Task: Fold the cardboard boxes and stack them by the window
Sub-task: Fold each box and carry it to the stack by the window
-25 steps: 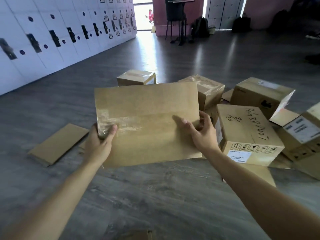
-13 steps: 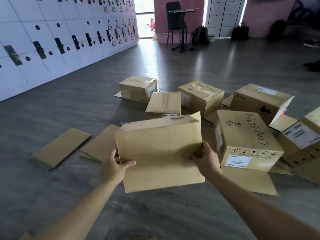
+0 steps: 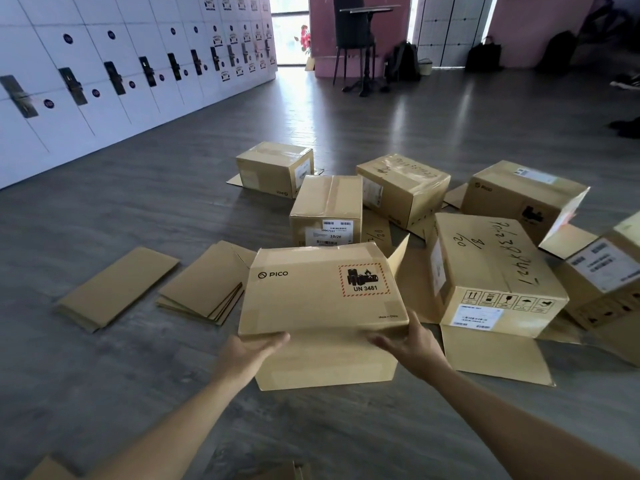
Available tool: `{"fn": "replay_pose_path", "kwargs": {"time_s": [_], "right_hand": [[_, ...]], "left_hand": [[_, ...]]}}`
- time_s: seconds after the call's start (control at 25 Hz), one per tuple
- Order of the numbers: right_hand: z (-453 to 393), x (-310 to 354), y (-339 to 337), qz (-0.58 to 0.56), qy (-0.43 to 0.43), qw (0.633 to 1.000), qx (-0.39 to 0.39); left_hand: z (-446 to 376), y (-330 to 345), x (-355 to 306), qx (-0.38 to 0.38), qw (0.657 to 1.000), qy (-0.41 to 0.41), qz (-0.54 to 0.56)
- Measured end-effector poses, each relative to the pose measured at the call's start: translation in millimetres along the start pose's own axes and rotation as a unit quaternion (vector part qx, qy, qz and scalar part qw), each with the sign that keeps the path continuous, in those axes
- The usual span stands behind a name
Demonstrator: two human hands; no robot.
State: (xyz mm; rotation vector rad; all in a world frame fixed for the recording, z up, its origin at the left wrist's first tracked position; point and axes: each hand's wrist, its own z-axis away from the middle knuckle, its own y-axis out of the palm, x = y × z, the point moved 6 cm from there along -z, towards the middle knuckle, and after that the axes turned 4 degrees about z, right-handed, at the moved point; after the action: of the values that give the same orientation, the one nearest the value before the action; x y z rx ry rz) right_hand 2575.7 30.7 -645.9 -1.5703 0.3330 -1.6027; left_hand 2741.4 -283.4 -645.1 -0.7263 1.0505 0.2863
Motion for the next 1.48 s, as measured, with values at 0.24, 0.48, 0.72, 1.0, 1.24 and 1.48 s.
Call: {"fn": "replay_pose_path", "kwargs": {"time_s": [0.24,0.48,0.72,1.0,1.24,1.48], "right_hand": [[-37.2,38.0,-24.0,-0.170,0.083,0.982,-0.017],[-42.7,37.0,-24.6,-0.118,0.109,0.987,-0.016],[-45.0,51.8,-45.0,-0.175,0.054,0.982,-0.055],[-48.7,51.4,-52.4,-0.104,-0.001,0.992,-0.074],[-23.6,2.9,5.5,-0.037,0.005,0.993,-0.112],[-10.5,-53.3,56.7,-0.071,0.075,0.995,-0.011]], "left_hand": [[-24.3,-14.3,-51.5,0.006,0.998,0.003,0.055],[-13.9,1.1,-64.5,0.007,0.999,0.027,-0.024],[-27.8,-15.0,-92.4,-0.041,0.994,0.085,0.046],[-28.4,-22.0,-97.9,-0.072,0.989,0.115,-0.062],[-20.0,3.8,-24.1,-0.053,0.996,0.035,-0.064],[-19.1,21.8,53.0,0.053,0.992,-0.058,-0.103]]}}
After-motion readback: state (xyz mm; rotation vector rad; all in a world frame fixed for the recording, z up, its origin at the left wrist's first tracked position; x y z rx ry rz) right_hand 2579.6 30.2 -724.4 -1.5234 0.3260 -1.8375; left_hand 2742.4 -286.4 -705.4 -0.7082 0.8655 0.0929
